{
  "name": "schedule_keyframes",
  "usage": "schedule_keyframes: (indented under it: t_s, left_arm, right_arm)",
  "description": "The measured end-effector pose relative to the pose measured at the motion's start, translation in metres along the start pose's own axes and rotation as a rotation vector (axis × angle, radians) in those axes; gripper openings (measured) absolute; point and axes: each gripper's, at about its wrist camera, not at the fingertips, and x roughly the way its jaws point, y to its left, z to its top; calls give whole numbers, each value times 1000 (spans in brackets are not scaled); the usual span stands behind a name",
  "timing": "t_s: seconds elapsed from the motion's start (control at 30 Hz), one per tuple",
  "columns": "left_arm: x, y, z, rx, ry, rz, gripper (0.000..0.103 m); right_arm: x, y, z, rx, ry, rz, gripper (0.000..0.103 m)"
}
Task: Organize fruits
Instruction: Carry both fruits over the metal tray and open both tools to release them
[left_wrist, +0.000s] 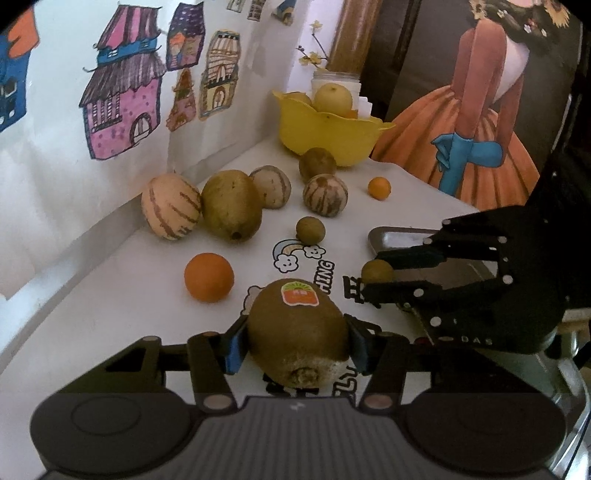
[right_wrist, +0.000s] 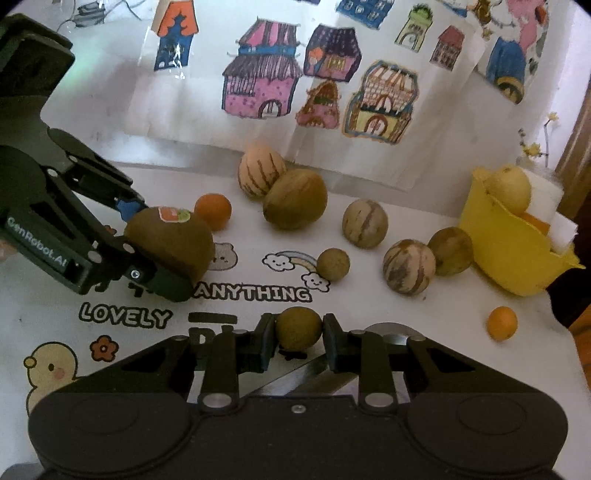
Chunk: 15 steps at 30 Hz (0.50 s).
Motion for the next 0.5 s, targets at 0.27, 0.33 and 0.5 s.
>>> schedule_keyframes:
  t_s: [0.27,0.33,0.5]
  left_arm:
    - [-2,-14,7,-13,-29,-17,58]
    - [1,-22,11,7,-32,-29,58]
    - [18,-40,25,34,-28,-73,58]
  right_arm:
    - [-35,-13,0,69,-56,-96,30]
    - [-44,-22,-6,87,-54,-125,30]
    - [-58,-43,-30,143,-16,-206,30]
